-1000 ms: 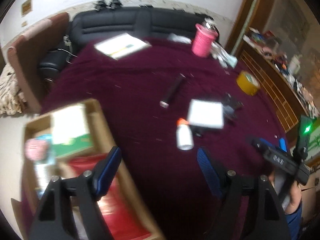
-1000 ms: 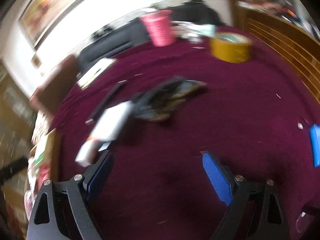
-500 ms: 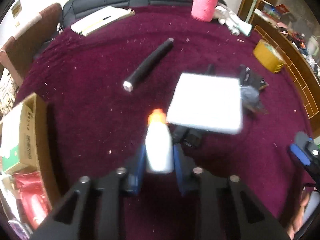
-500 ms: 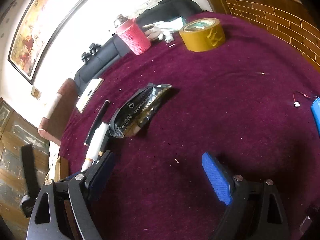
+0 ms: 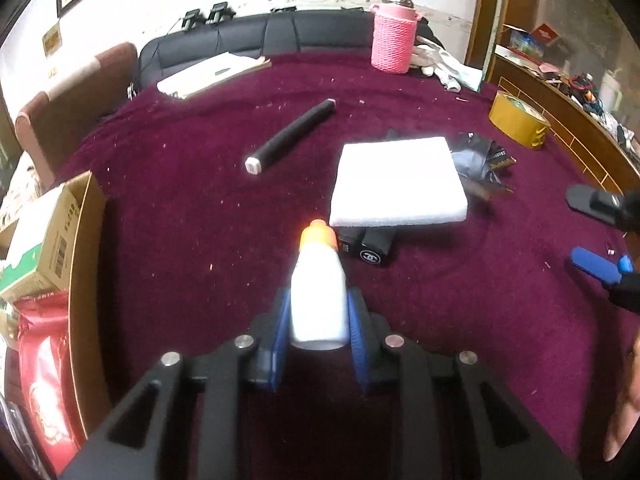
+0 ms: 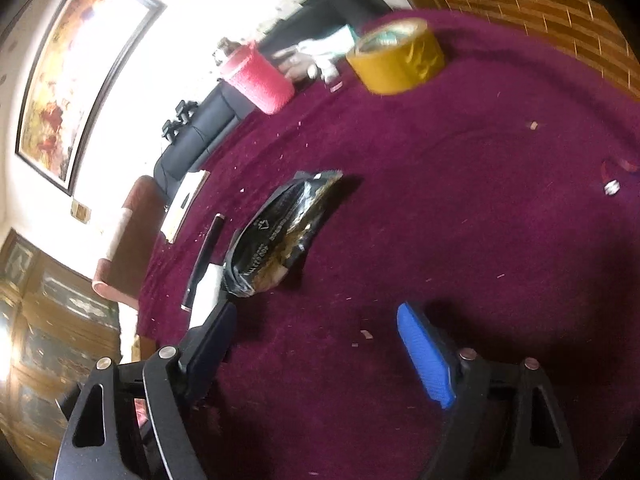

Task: Organize objects
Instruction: 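Grasp the white orange-capped glue bottle with the left tool while the right grasps the black snack packet, then carry the glue bottle and black packet over the tray with both tools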

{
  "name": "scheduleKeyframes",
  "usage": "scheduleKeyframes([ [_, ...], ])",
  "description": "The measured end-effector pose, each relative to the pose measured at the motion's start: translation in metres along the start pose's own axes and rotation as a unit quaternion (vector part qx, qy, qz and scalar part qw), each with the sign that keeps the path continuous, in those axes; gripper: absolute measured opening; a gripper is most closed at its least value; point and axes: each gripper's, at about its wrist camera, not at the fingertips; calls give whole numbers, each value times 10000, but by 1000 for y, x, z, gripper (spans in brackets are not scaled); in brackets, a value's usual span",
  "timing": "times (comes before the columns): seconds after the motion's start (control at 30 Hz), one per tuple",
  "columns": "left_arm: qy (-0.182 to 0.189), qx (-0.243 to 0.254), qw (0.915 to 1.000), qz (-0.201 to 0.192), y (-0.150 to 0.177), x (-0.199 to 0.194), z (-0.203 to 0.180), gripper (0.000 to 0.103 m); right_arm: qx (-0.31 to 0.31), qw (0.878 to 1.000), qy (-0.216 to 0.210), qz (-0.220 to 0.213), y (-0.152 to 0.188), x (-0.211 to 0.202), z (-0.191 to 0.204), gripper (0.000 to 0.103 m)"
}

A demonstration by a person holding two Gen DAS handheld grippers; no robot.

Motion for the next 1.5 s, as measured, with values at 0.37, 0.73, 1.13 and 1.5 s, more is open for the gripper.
scheduleKeyframes([
  [0.37, 260, -53, 9996, -32, -2, 2, 8, 26, 570, 9959, 511, 491, -37, 75, 38, 89],
  [0.73, 278, -68, 9996, -24, -3, 3, 8, 26, -1108, 9819, 1401, 633, -42, 103, 65, 36],
  [1.13, 642, -606, 9961, -2, -2, 4, 22, 26, -1312, 9900, 459, -261, 14, 6, 40, 25],
  [1.5, 296, -276, 9985, -356, -4, -7, 10, 26, -1725, 9826, -188, -669, 10, -17, 58, 25],
])
Point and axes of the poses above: each gripper's, at about its wrist camera, not at the fingertips, and x roughly the way its jaws point, z to its left, y to its underside, and after that the axes turned 9 degrees about -z, right-handed
